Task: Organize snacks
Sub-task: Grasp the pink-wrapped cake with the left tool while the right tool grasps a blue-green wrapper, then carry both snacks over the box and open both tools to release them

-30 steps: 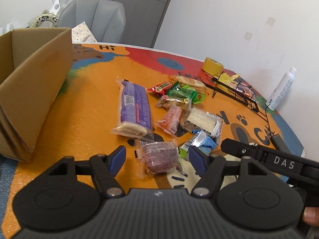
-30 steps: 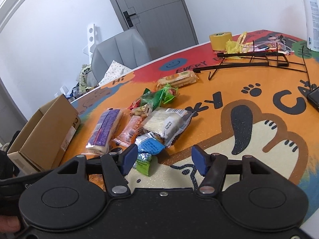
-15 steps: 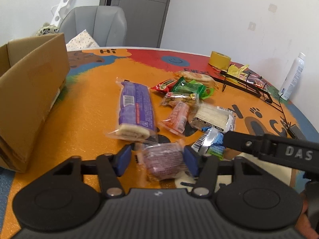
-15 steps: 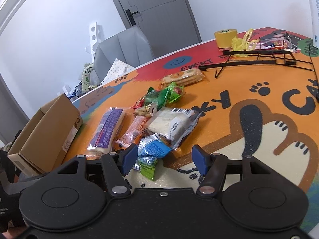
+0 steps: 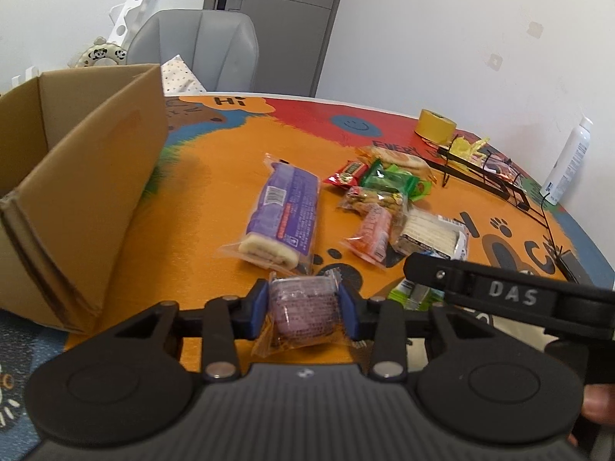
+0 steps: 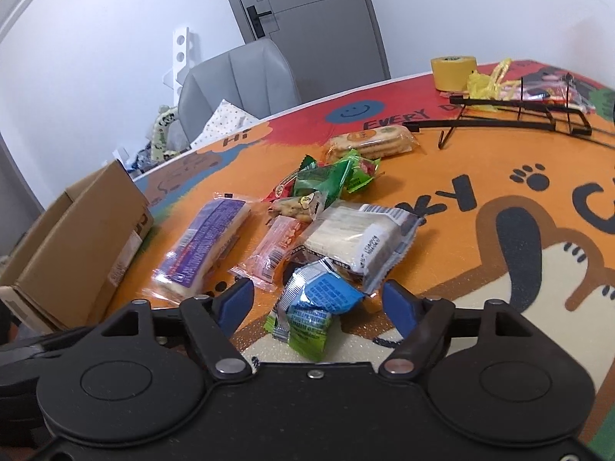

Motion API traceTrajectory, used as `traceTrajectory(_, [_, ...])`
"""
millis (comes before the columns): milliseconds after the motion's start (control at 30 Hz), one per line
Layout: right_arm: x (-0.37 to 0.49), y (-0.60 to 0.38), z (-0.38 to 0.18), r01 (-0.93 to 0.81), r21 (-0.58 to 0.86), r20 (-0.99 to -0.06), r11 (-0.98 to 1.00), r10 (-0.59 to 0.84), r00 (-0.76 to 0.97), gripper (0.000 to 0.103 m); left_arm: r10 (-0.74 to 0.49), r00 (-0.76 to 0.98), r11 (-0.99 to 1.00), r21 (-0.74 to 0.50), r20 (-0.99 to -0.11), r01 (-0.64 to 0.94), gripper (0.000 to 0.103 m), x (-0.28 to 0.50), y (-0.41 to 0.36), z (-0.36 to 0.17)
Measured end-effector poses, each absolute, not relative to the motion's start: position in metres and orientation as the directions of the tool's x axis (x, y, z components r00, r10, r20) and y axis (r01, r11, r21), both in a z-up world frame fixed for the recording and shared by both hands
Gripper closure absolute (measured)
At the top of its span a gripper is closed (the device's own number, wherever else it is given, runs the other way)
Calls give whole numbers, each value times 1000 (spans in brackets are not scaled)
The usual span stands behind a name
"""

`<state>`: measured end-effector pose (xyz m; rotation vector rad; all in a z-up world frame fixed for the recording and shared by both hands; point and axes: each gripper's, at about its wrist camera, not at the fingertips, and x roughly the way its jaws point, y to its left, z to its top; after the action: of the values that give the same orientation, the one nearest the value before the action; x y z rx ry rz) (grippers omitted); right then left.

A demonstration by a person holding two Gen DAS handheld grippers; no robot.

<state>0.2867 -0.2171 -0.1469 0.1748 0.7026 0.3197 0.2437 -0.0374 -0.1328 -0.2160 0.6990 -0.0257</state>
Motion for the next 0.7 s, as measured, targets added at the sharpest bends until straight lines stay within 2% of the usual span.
traceTrajectory(133, [291,-210,-152,-202,224,-618,953,299,727,28,-84,767,977,-204,-636,-62,65,242,-31,-132])
traceTrajectory(167, [290,-208,-152,-198,203,-622,959,282,730,32,-82,767,976,-205,-636,-66,65,241,-30,-132])
traceTrajectory(233, [288,-206,-151,-187,168,-629,968,251,735,47,-84,764,974,-216,-639,-73,65,239,-27,-131])
traceTrajectory(267, [287,-208,-151,-185,171,-630,968,251,735,58,-85,765,972,-220,-638,-76,65,237,-27,-130])
traceTrajectory(300, [286,-211,-151,-183,185,-626,966,260,735,62,-85,768,972,-221,-635,-76,65,235,-26,-129])
traceTrajectory(433, [276,-225,-154,-163,292,-598,942,313,738,66,-78,788,973,-219,-611,-73,65,222,-23,-123])
traceTrajectory(700, [258,-213,-135,-218,341,-527,914,378,761,67,-51,820,971,-219,-571,-93,65,199,-7,-98])
